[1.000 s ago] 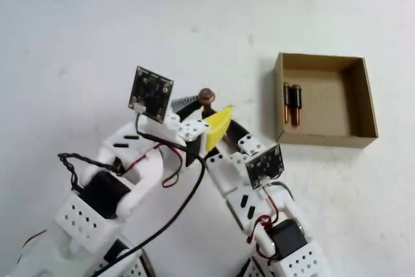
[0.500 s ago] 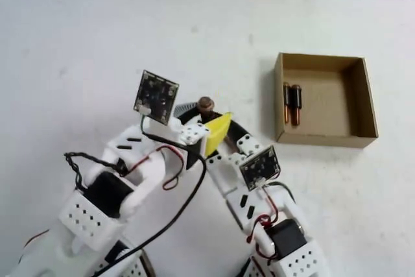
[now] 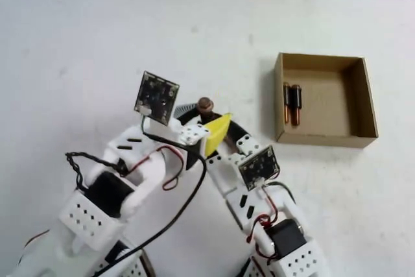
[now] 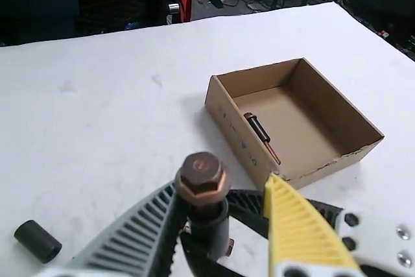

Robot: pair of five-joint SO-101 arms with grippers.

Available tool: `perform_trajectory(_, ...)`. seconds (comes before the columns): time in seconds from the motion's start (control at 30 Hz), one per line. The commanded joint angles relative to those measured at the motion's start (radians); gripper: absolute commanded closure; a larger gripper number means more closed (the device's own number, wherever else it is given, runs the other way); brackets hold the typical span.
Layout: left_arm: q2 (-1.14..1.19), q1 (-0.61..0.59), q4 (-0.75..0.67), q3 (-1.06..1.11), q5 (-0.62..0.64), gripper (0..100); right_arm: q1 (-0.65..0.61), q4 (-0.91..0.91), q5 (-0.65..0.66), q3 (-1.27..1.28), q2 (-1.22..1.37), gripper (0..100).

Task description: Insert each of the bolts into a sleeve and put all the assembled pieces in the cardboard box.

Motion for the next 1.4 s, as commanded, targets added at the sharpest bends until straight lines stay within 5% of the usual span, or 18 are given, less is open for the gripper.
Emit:
perform_trajectory(0.0, 0.004, -0.002, -0.005, -0.011, -0.011, 79, 0.005, -0.008, 0.014, -0.014, -0.013, 98.1)
perform_trajectory(0.7, 0.005, -0.071, -0.008, -0.017, -0.058, 79, 0.005, -0.007, 0.014, -0.014, -0.013, 98.1)
perform_trajectory(1.03, -0.002, -0.085, -0.176, -0.018, -0.058, 79, 0.005, 0.015, 0.018, -0.014, -0.013, 98.1)
perform_trajectory(1.23, -0.002, -0.157, -0.08, -0.16, -0.057, 80, 0.016, 0.022, 0.02, -0.014, -0.013, 98.1)
perform_trajectory(1.37, -0.002, -0.272, 0.015, -0.249, -0.058, 93, 0.081, 0.016, 0.02, -0.014, -0.013, 98.1)
